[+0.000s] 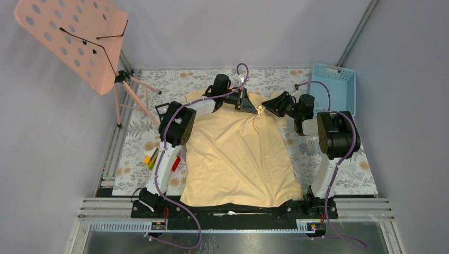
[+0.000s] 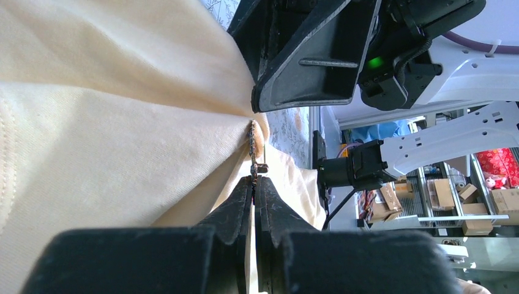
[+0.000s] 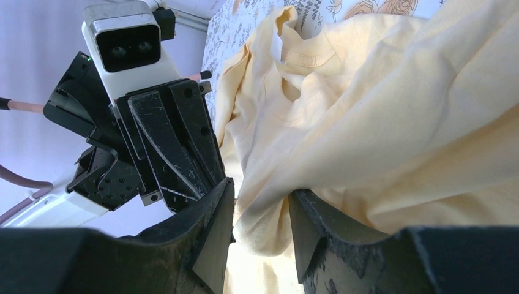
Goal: Pin the brooch onto the clothing
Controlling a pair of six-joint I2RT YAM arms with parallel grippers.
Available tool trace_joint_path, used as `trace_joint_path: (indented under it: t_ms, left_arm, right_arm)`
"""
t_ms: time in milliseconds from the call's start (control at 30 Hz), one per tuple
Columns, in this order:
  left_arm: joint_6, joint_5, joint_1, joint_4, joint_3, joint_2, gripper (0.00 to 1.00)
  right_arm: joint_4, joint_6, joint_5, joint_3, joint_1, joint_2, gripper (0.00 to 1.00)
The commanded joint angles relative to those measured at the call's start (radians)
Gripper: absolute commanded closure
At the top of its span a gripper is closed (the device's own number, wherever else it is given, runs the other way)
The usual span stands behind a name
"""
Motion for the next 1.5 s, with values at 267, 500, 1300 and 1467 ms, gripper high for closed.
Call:
trace_joint_path:
  t_ms: [267,500,1300,1467]
  left_arm:
    - [0.031,0.030,-0.008,0.044,0.002,-0.044,1.00]
    - [0.268,-0.111,-0.009,-0.244,0.033,-0.079,1.00]
    - [0.696,-0.765,-0.113,-0.685,-0.008,-0.357,0.03]
    - [0.666,-0.981,-0.101,-0.679,-0.129,-0.514,0.01]
  right_arm:
    - [-0.021,-0.074,0.020,-0.039,-0.005,-0.134,0.45]
    - [-0.164,-0.185,0.078,-0.064,-0.005,-0.230,0.28]
    - [-0.916,-0.514,0.466,-0.062,-0.005,-0.667,0.26]
    - [-1.125,-0.541,0.544,0.017,-0.005,-0.642,0.28]
